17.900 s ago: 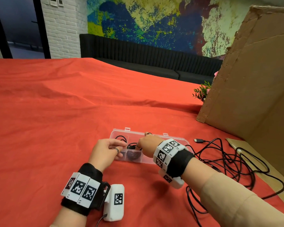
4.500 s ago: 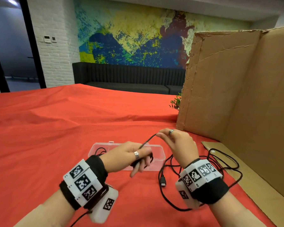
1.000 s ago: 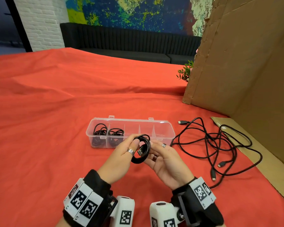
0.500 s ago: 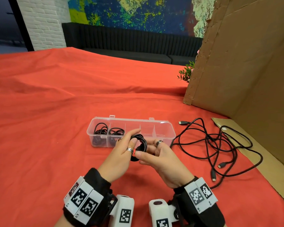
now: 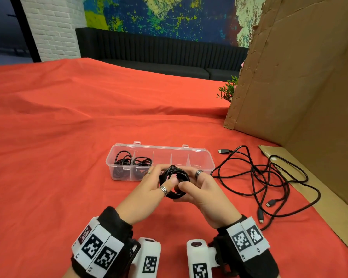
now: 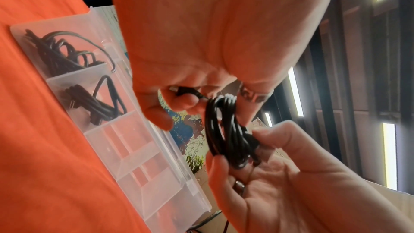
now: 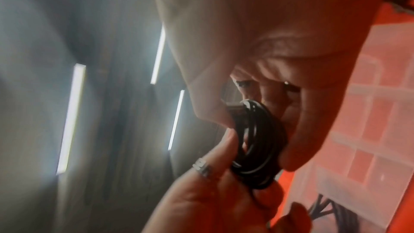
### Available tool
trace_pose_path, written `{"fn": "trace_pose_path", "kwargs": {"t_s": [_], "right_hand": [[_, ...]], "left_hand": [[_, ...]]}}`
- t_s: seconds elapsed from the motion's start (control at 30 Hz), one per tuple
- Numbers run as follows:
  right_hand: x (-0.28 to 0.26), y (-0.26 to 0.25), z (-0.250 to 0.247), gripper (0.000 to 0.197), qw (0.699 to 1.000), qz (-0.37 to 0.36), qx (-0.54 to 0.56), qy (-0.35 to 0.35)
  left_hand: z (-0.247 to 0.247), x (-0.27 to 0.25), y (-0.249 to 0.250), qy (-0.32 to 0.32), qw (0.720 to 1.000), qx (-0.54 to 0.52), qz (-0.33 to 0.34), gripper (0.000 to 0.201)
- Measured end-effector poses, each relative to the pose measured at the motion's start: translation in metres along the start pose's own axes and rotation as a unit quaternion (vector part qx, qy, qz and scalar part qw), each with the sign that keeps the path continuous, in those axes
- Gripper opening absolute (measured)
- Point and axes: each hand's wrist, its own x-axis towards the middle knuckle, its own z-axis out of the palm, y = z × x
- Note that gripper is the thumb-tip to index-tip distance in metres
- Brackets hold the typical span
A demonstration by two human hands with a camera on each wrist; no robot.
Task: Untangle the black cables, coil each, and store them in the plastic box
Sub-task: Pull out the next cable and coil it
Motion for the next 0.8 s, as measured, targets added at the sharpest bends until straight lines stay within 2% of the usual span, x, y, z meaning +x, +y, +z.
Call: {"fn": "trace_pose_path", "kwargs": {"t_s": [0.1, 0.2, 0.27, 0.37, 0.43, 0.63, 0.8], "right_hand": [[0.001, -0.002, 0.001, 0.030, 1.000, -0.010, -0.014, 0.023], [0.002, -0.002, 0.001, 0.016, 0.998, -0.024, -0.012, 0.048], [0.002, -0.002, 0.000, 0.016, 0.997, -0.042, -0.022, 0.068], [0.003, -0.002, 0.000, 0.015, 0.993, -0.069, -0.051, 0.082], [0.003, -0.002, 0.000, 0.013, 0.991, -0.078, -0.067, 0.086], [0.002, -0.004, -0.004, 0.015, 0.974, -0.106, -0.151, 0.129], [-0.003, -0.008, 0.001, 0.023, 0.959, -0.155, -0.183, 0.154]], "left_hand": [[-0.002, 0.000, 0.003, 0.013, 0.999, -0.040, -0.020, 0.024], [-0.005, 0.000, 0.003, 0.024, 0.998, -0.043, -0.027, 0.039], [-0.004, 0.000, 0.006, 0.015, 0.997, -0.053, -0.050, 0.044], [-0.003, 0.001, 0.011, -0.017, 0.989, -0.123, -0.086, 0.049], [-0.004, 0.001, 0.011, -0.017, 0.987, -0.138, -0.075, 0.053], [-0.002, -0.001, 0.013, 0.018, 0.974, -0.223, -0.038, 0.046], [0.000, 0.003, 0.011, 0.105, 0.975, -0.196, -0.020, 0.039]]}}
